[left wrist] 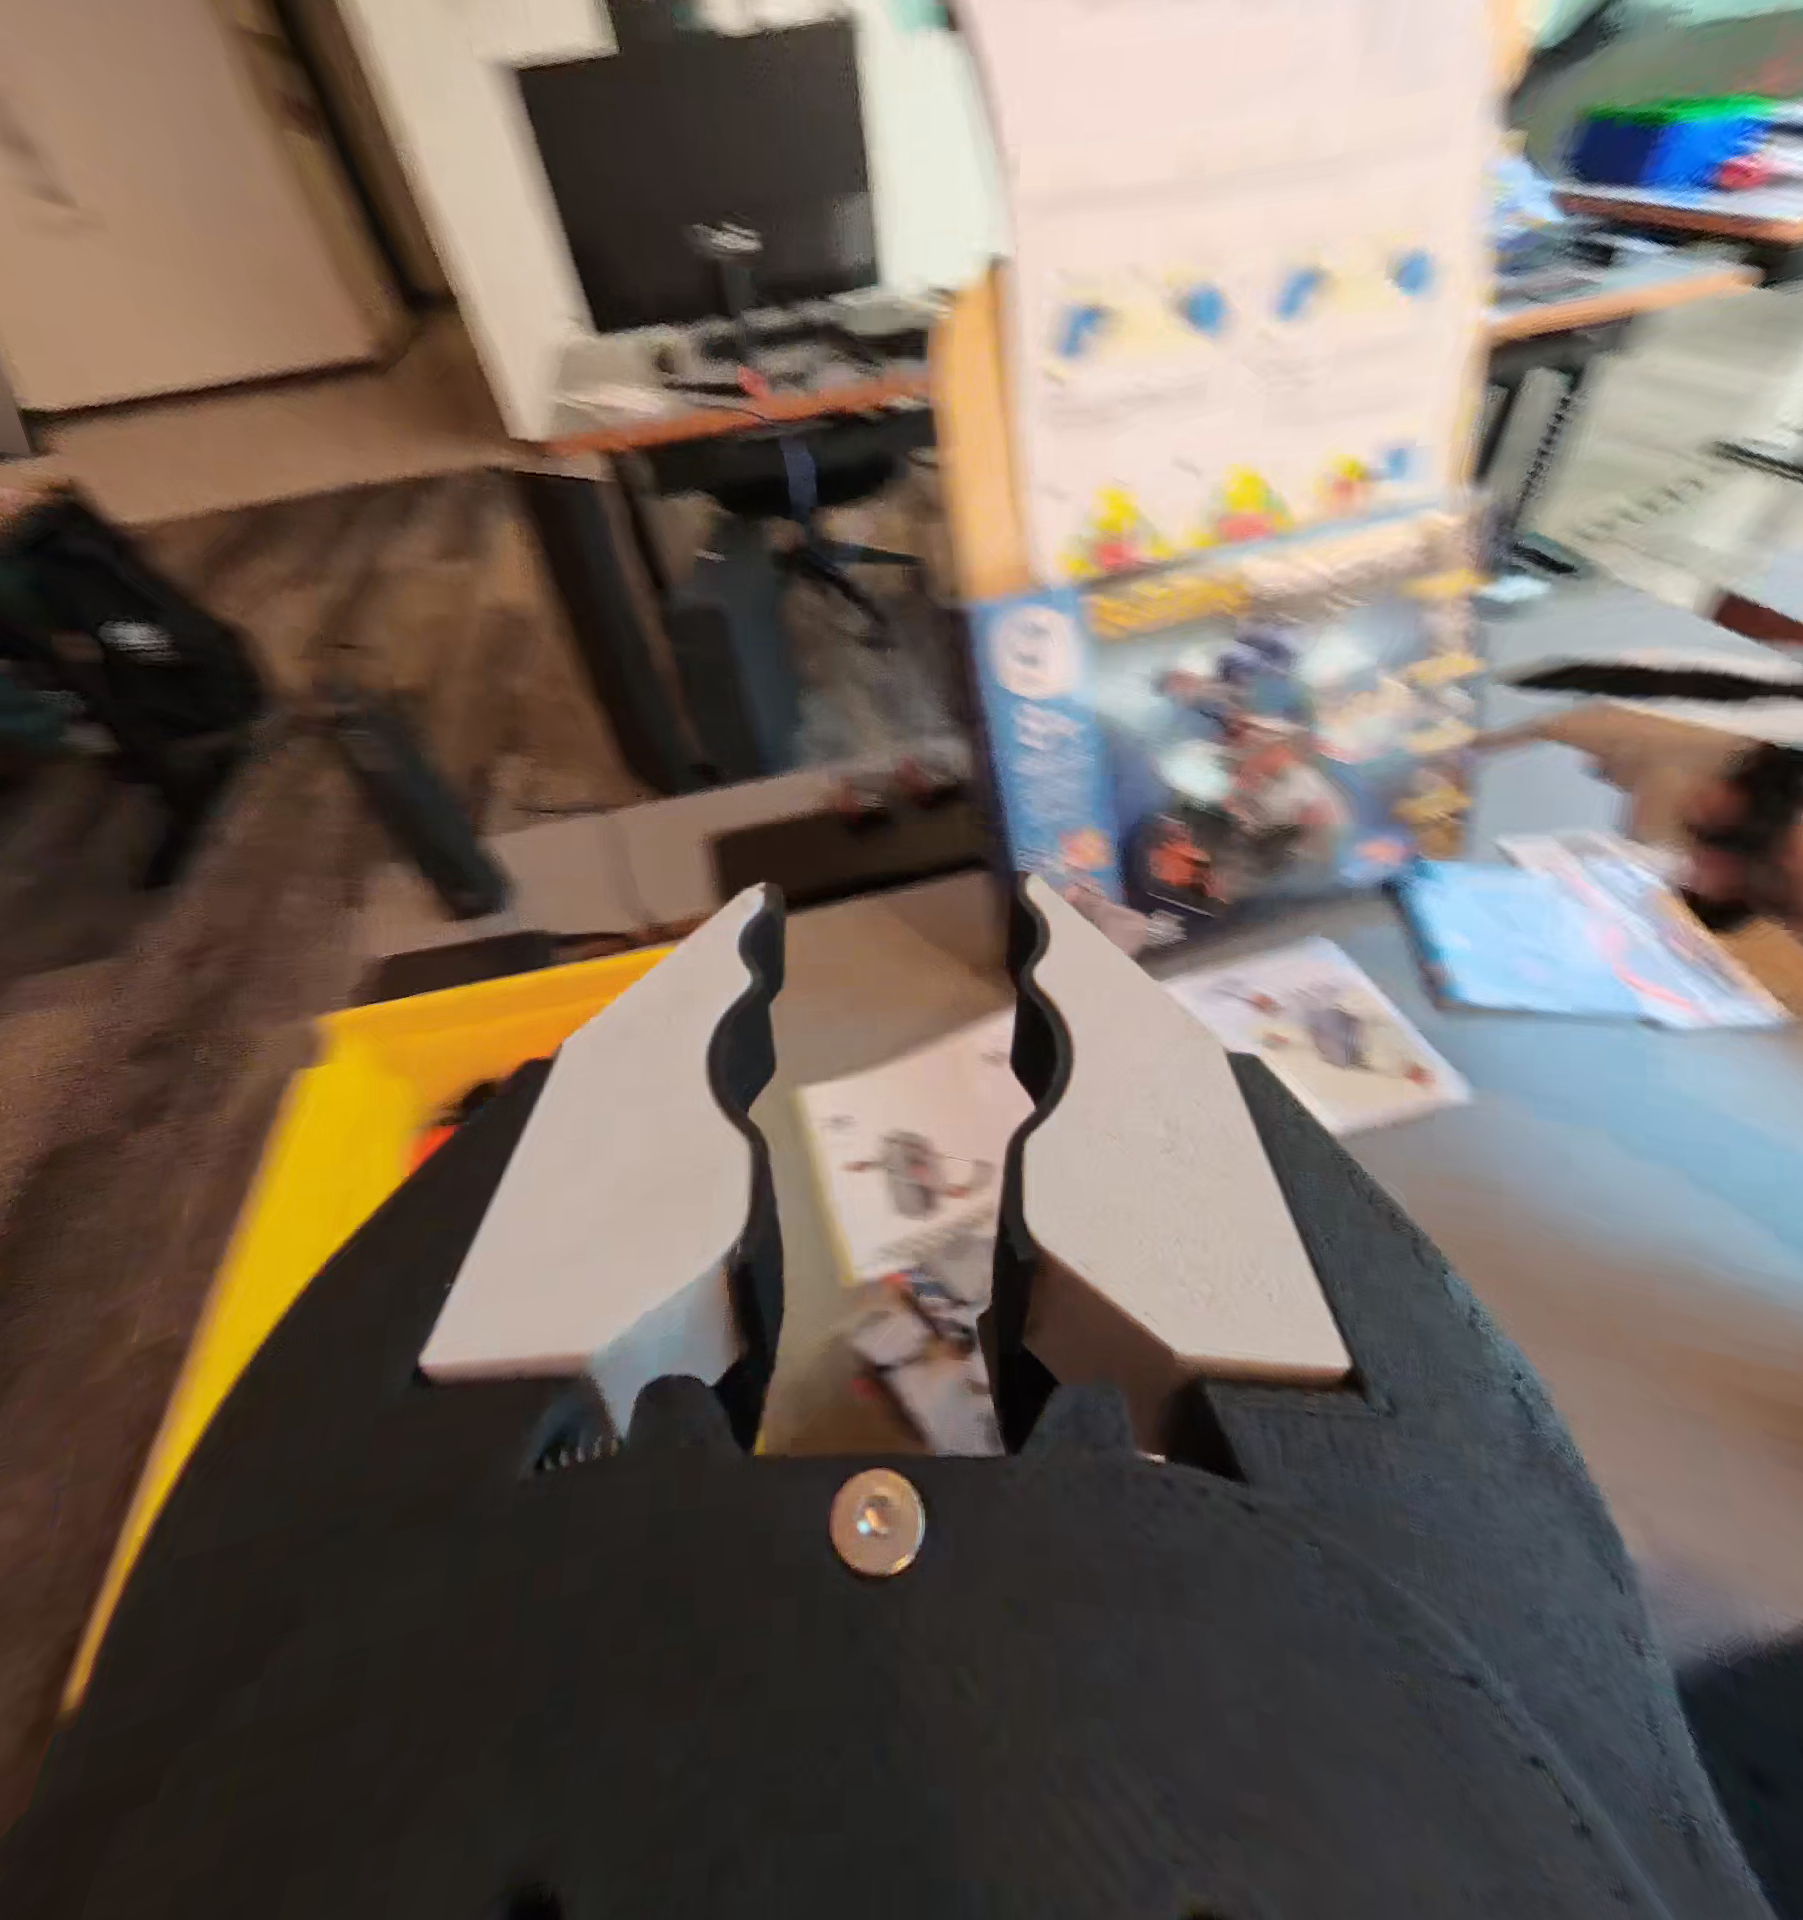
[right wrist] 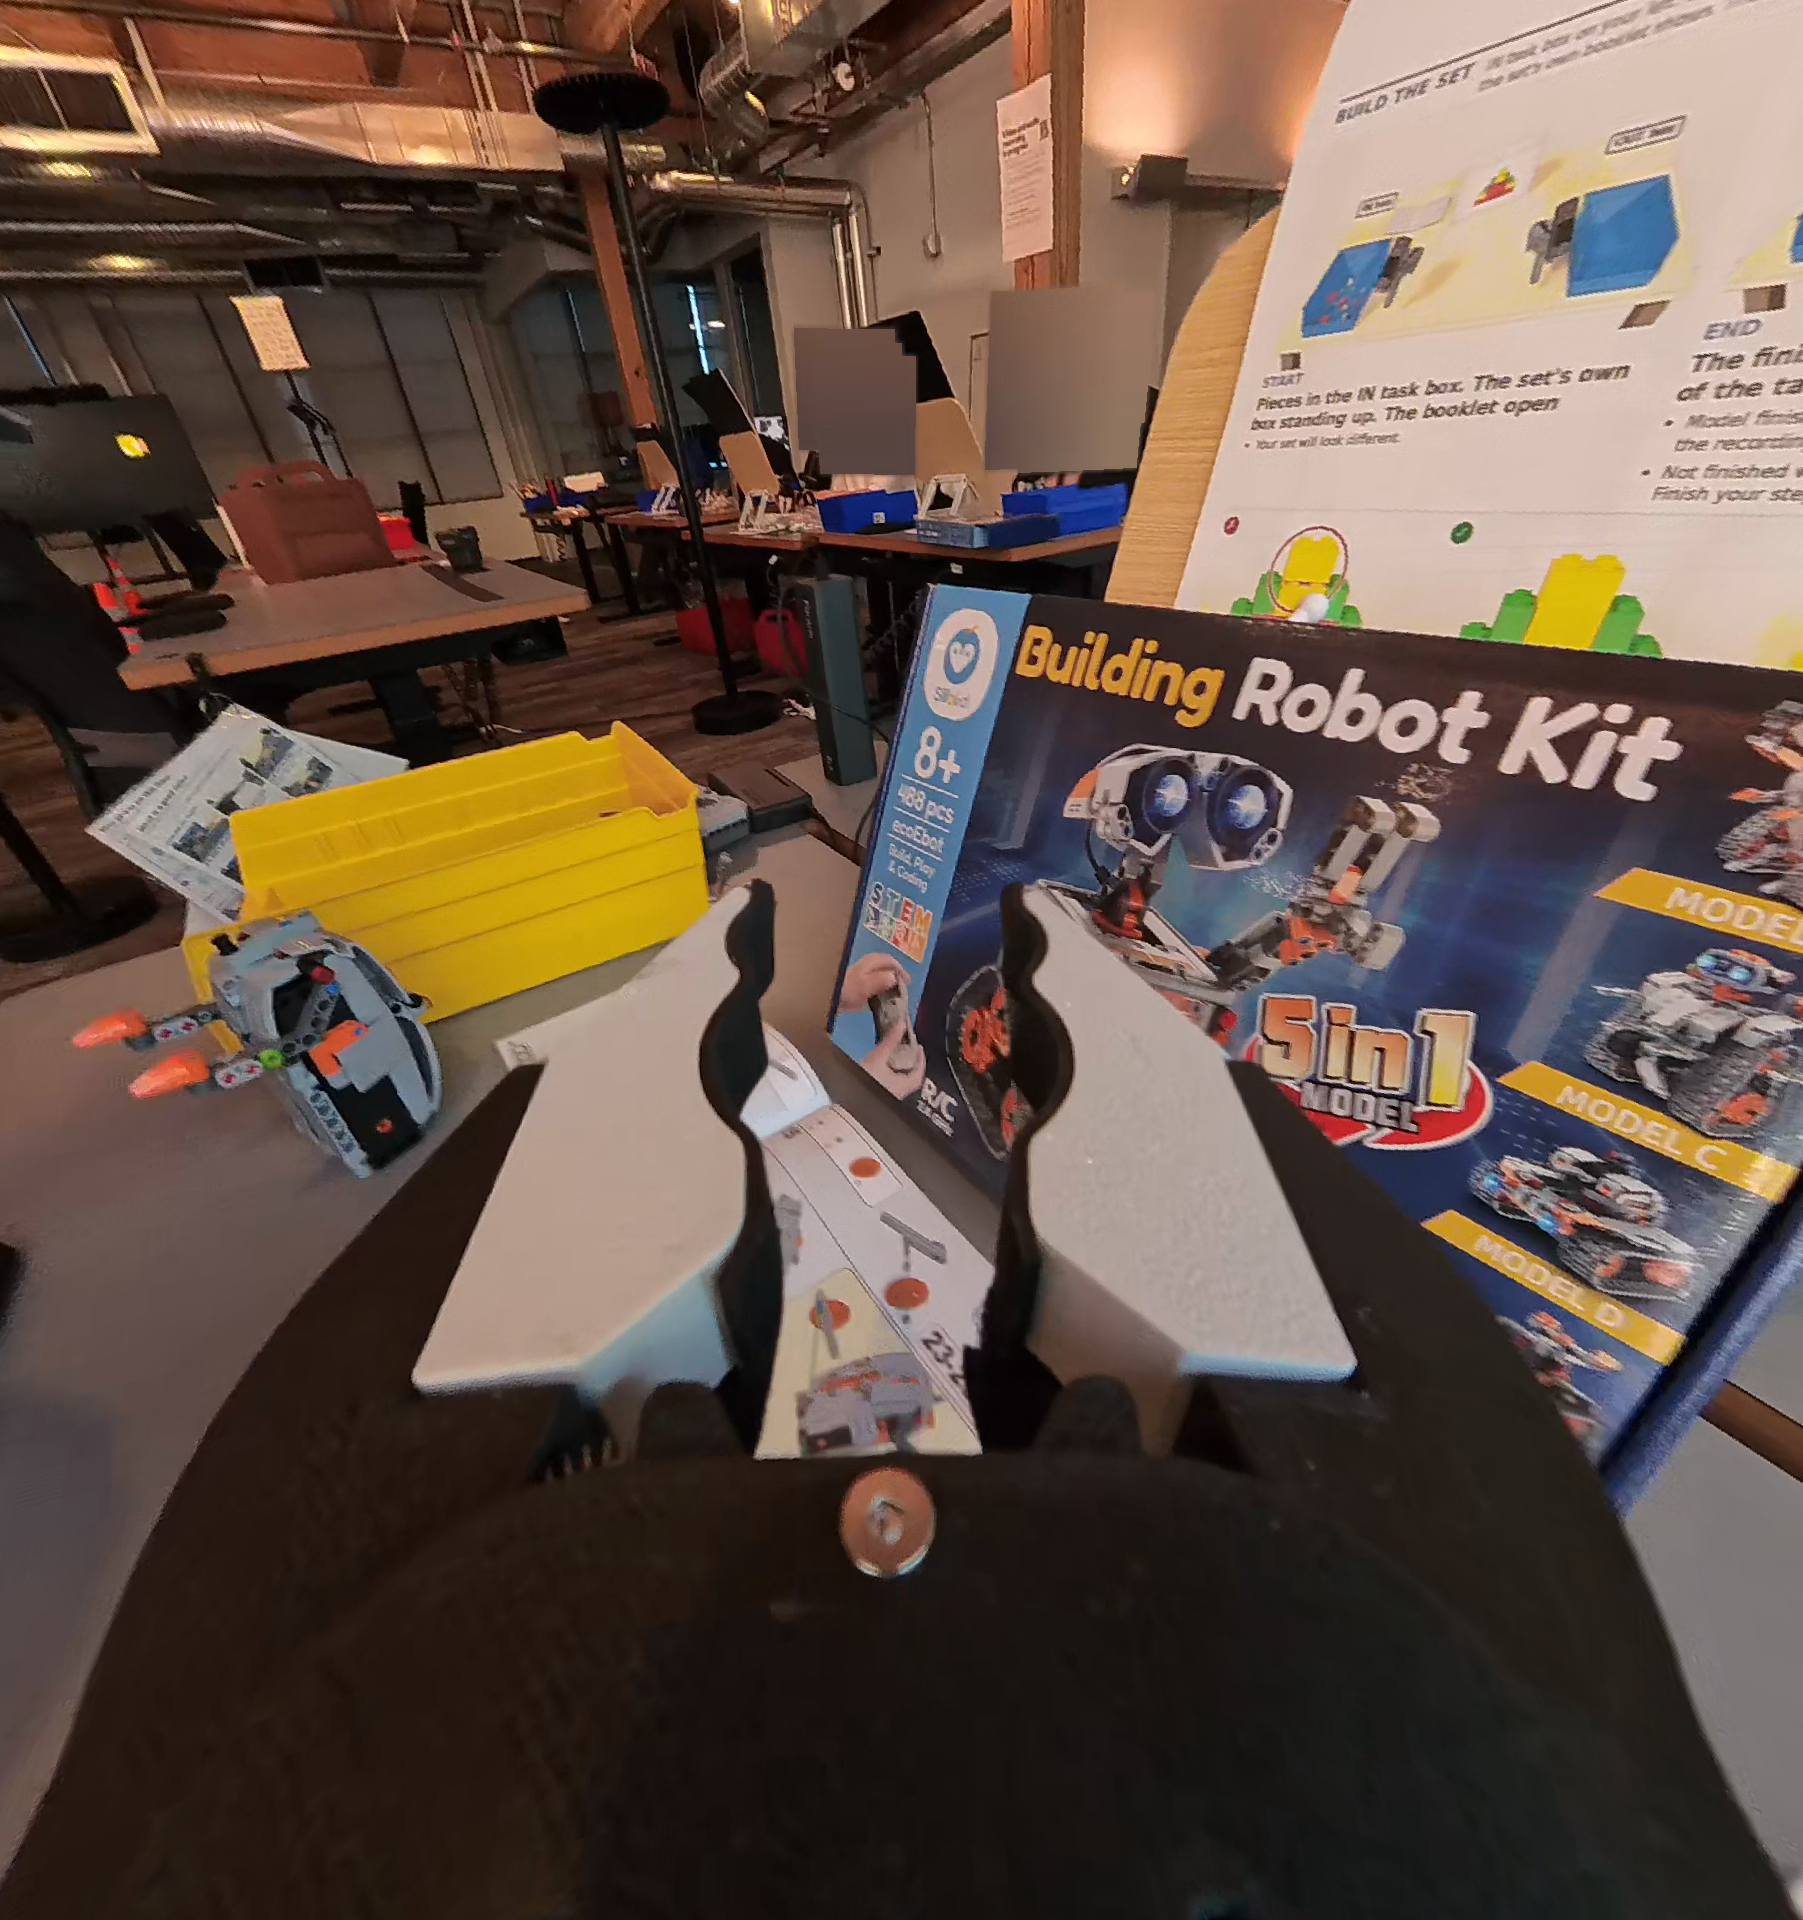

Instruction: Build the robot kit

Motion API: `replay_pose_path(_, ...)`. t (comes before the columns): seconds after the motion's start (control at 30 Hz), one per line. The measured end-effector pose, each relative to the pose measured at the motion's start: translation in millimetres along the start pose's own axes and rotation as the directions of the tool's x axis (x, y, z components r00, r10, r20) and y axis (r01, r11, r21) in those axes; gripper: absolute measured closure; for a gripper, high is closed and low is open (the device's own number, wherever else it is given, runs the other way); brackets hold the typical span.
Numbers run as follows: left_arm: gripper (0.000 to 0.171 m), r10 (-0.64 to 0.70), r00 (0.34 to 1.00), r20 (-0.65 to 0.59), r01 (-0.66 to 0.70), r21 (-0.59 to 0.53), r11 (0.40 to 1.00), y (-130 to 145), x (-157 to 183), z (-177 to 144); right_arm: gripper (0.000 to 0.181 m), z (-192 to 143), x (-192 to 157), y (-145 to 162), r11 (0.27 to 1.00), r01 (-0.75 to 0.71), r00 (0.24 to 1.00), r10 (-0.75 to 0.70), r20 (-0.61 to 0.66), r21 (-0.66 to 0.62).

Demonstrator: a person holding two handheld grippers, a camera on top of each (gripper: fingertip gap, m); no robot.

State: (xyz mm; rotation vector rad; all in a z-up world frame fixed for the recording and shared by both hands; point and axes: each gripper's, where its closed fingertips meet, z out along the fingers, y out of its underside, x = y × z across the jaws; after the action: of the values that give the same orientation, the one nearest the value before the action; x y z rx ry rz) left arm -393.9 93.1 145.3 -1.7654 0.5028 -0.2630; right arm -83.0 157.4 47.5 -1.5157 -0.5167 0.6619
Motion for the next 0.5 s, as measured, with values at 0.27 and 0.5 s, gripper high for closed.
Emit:
replay_pose_path(0.27, 0.135, -0.023, 0.985, 0.171, 0.049, -0.151, 0.987, 46.0, -115.7, 21.5, 0.140, 8.8, -11.0, 8.7, 0.997, -0.020, 0.998, 0.024, 0.052, -0.069)
replay_pose_path(0.5, 0.142, -0.046, 0.990, -0.130, 0.017, -0.217, 0.976, 89.0, -138.0, 125.0, 0.141, 17.2, -5.3, 27.7, 0.990, 0.002, 1.000, 0.002, 0.026, -0.142)
